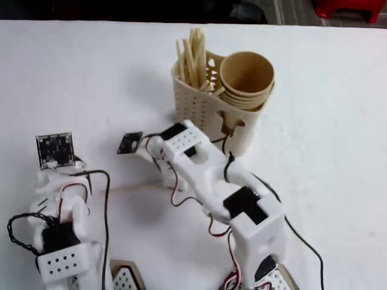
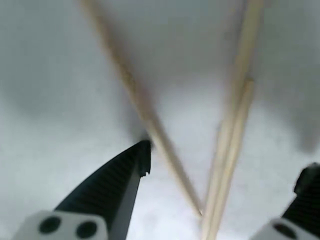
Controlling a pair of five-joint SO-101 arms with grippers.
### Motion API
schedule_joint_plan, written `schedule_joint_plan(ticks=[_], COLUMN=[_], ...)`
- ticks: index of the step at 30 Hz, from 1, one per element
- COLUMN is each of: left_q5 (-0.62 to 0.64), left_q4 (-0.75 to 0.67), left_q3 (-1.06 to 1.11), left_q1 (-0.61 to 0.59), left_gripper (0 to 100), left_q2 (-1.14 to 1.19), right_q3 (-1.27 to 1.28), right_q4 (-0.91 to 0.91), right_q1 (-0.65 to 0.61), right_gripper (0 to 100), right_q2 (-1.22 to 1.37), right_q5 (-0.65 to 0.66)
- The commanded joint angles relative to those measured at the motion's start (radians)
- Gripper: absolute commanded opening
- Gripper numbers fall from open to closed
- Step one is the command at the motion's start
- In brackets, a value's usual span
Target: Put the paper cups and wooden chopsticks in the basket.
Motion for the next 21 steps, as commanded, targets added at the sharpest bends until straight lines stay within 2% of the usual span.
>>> schedule_joint_plan(ticks=[1,7,17,18,21], left_q5=[-0.011,-0.011,-0.011,-0.011,-0.012], left_q4=[-0.025,-0.025,-0.025,-0.025,-0.025], left_q3=[-0.005,-0.005,-0.005,-0.005,-0.005], left_q1=[-0.007,-0.007,-0.007,-0.007,-0.007], left_gripper=[3,3,3,3,3], left_q2=[-0.016,-0.016,-0.016,-0.016,-0.016], right_q3=[-0.002,-0.041,-0.227,-0.230,-0.235], right_q4=[-0.041,-0.035,0.101,0.101,0.101], right_q1=[0.041,0.050,0.004,0.001,0.001], right_gripper=[43.7,42.2,3.7,1.2,1.9], right_q2=[-0.061,0.019,0.177,0.180,0.182], right_q5=[0.000,0.000,0.006,0.006,0.006])
